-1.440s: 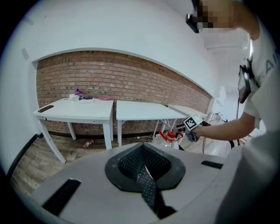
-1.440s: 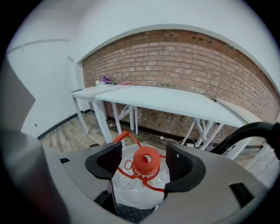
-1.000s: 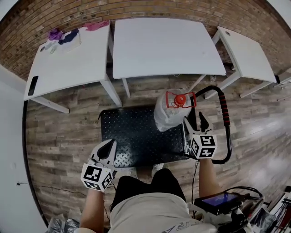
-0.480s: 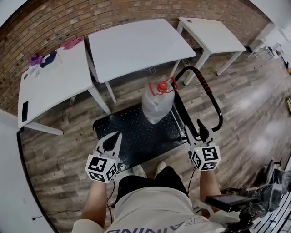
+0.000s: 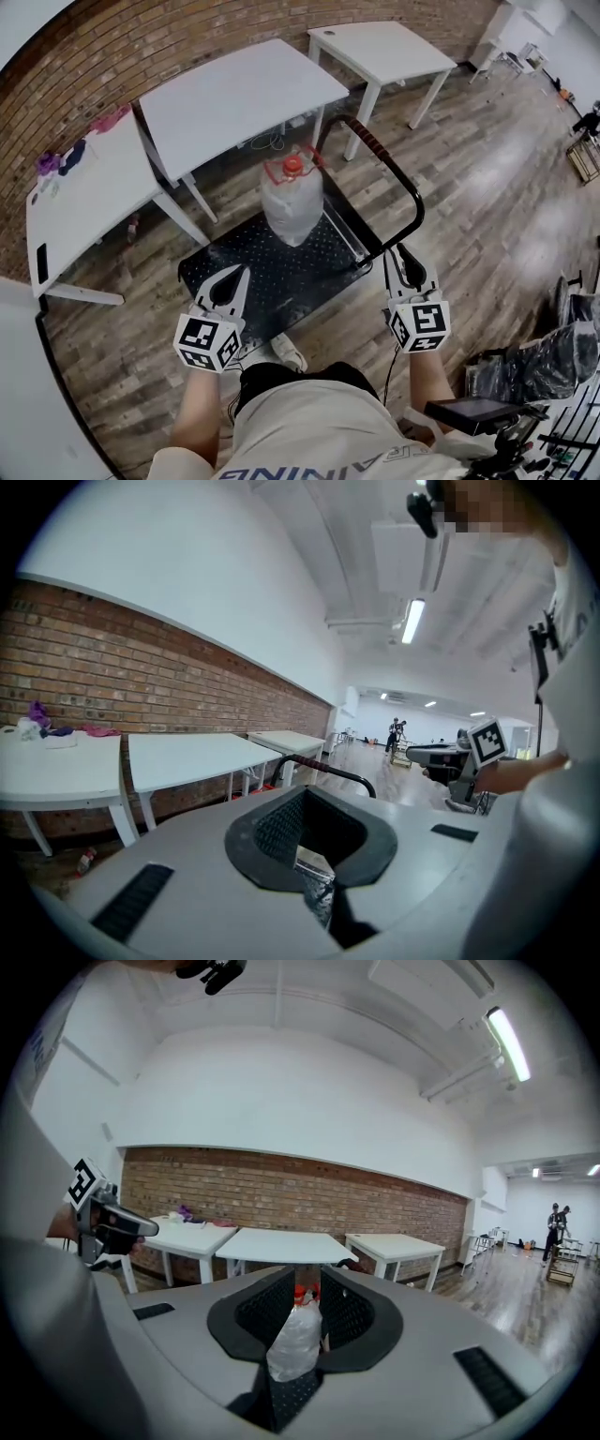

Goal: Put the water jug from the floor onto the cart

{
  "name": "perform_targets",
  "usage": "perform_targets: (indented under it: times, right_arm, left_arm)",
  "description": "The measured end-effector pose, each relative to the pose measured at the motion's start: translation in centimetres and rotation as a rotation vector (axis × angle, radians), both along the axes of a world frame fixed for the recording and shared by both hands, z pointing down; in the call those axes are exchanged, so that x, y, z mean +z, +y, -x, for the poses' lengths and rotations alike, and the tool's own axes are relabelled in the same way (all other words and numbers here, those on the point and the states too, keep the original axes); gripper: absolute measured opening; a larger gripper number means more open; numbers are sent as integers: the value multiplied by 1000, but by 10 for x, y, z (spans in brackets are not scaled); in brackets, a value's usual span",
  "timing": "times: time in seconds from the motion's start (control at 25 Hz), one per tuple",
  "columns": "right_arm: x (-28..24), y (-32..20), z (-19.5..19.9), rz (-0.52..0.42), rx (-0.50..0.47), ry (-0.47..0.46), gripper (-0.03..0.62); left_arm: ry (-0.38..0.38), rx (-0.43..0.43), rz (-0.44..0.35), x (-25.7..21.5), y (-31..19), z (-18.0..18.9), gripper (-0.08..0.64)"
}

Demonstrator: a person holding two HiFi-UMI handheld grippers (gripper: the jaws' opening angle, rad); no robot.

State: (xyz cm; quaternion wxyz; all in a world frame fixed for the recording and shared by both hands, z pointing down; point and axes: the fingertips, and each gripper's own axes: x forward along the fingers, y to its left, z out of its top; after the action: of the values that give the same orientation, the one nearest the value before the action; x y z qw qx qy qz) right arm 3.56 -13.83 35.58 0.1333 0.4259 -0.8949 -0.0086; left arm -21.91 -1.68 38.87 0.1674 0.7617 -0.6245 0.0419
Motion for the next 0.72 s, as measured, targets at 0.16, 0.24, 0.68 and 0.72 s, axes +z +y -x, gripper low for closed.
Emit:
perform_targets:
  times: [0.16,0.24,0.68,0.72]
  right_arm:
    - [-7,28,-36,-21,26,-21,64]
    - [-11,41,-55,-39,64,-38,27]
    - [-17,129,-126,-29,97,-124,5]
    - [-17,134,-126,-25,96,-125,5]
  left_arm:
    - [-4,6,-5,-6,19,-31,0]
    - [-6,22,-9,-10,30,-49,0]
    - [-88,68,-28,-34,109,-128,0]
    - [-96,70,-25,-36,113,-129,0]
